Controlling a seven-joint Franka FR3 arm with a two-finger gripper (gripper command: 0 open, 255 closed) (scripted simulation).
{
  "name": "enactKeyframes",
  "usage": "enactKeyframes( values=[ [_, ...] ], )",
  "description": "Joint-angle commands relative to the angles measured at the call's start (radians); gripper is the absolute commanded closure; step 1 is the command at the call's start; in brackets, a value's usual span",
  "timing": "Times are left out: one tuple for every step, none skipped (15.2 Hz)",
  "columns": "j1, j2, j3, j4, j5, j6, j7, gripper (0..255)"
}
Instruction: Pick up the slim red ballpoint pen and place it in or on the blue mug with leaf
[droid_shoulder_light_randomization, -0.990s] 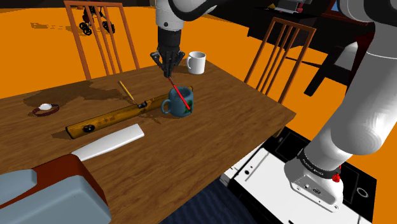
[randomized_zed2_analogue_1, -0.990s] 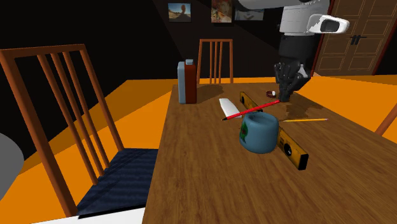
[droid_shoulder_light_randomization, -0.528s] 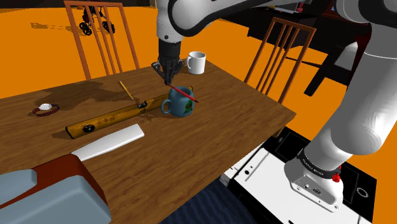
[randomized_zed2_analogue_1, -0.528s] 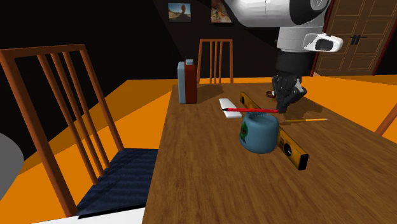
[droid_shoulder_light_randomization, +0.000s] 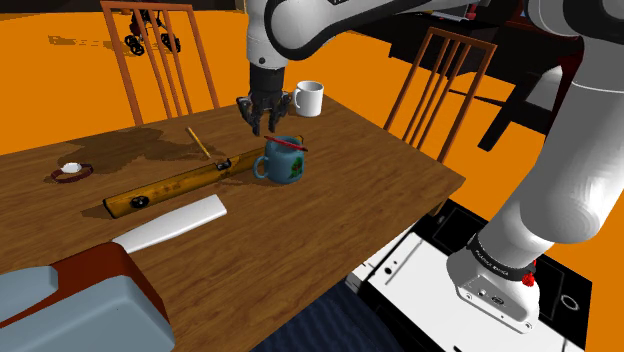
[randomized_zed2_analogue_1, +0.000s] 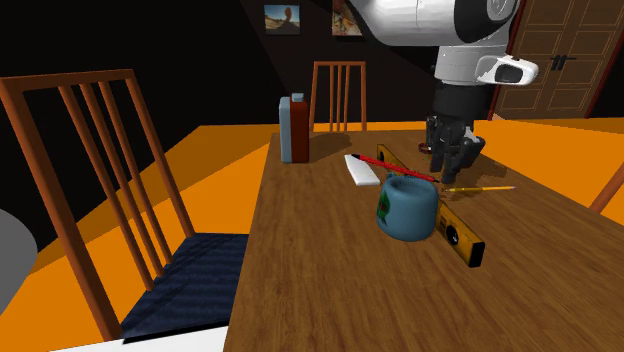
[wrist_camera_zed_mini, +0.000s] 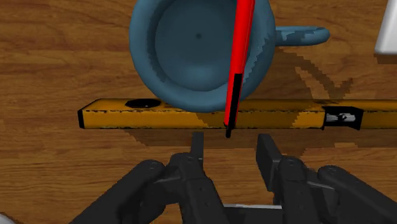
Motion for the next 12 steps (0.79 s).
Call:
enactKeyframes(
  values=[
    [0.000, 0.000, 0.000, 0.000, 0.000, 0.000, 0.000, 0],
    [0.000, 0.000, 0.000, 0.000, 0.000, 0.000, 0.000, 0],
    [0.000, 0.000, 0.000, 0.000, 0.000, 0.000, 0.000, 0],
    [0.000, 0.000, 0.000, 0.000, 0.000, 0.000, 0.000, 0],
    [0.000, 0.000, 0.000, 0.000, 0.000, 0.000, 0.000, 0],
    [-0.002, -0.013, 0.001, 0.018, 0.007, -0.029, -0.004, 0],
    [-0.004, -0.024, 0.003, 0.038, 0.013, -0.059, -0.008, 0],
    [-0.006, -0.034, 0.004, 0.059, 0.018, -0.090, -0.012, 0],
    [-0.007, -0.041, 0.004, 0.077, 0.021, -0.114, -0.014, 0],
    [-0.007, -0.041, 0.004, 0.077, 0.021, -0.114, -0.014, 0],
    [-0.007, -0.041, 0.004, 0.077, 0.022, -0.114, -0.014, 0],
    [-0.007, -0.041, 0.004, 0.077, 0.021, -0.114, -0.014, 0]
  ],
)
